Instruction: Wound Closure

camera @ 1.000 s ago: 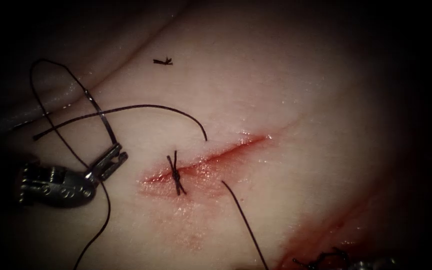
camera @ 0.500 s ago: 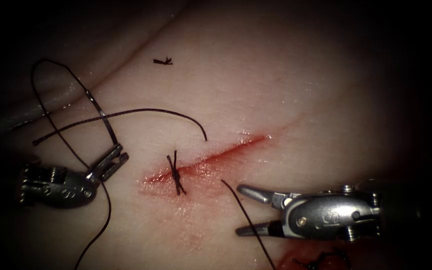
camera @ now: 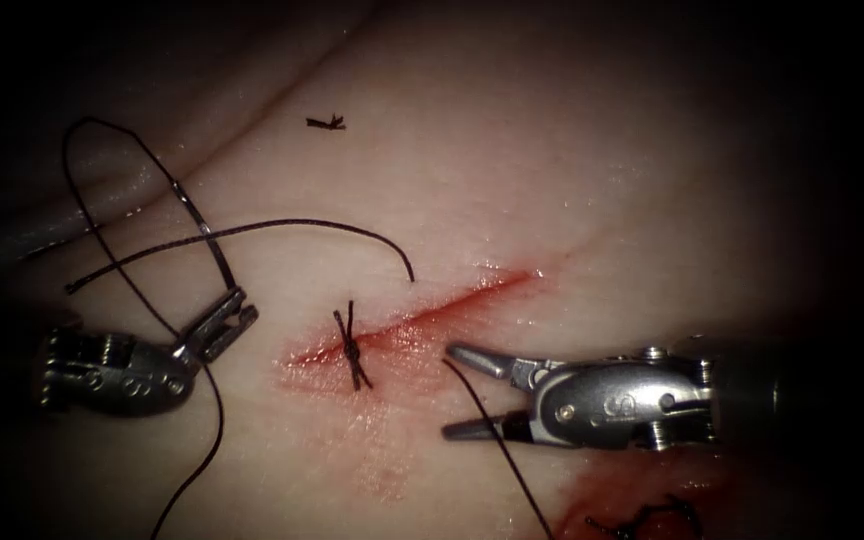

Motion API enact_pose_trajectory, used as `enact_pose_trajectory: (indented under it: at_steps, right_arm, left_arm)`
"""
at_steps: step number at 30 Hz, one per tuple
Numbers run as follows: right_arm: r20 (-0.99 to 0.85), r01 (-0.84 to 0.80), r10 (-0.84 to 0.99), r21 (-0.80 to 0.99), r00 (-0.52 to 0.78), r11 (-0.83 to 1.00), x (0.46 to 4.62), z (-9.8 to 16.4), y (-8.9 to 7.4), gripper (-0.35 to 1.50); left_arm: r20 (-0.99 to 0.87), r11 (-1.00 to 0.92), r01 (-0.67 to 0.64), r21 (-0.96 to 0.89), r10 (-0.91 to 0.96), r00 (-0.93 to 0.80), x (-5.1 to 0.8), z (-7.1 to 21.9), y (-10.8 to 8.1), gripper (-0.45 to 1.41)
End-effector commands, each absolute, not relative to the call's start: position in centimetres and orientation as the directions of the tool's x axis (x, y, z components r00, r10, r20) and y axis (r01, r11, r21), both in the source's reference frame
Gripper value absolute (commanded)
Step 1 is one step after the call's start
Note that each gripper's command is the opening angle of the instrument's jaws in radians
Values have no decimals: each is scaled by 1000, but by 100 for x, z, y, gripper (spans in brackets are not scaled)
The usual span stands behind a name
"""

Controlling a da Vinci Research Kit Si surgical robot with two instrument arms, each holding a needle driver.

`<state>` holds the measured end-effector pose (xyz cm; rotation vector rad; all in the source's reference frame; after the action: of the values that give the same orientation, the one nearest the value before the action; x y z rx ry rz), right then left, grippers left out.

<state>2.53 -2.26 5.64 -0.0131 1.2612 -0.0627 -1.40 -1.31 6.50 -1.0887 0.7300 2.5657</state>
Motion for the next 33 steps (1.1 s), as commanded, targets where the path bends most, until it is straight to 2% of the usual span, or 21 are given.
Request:
enact_pose_trajectory:
  at_steps: [1,2,15,33]
  right_arm:
    - [-954,49,-54,-41,295,998,260,567,-231,1]
    - [-960,67,-51,-35,274,997,258,567,-231,-35]
    - [-959,92,-63,-39,276,995,226,546,-253,-35]
    - [-956,239,-89,-20,280,971,220,472,-326,-35]
  left_arm:
    - [-727,-842,-416,344,42,-686,-145,656,-137,-45]
    - [-727,-842,-416,344,42,-686,-145,656,-137,-45]
    - [-726,-844,-414,343,41,-686,-145,656,-137,-45]
    - [-726,-843,-414,343,41,-686,-145,656,-138,-45]
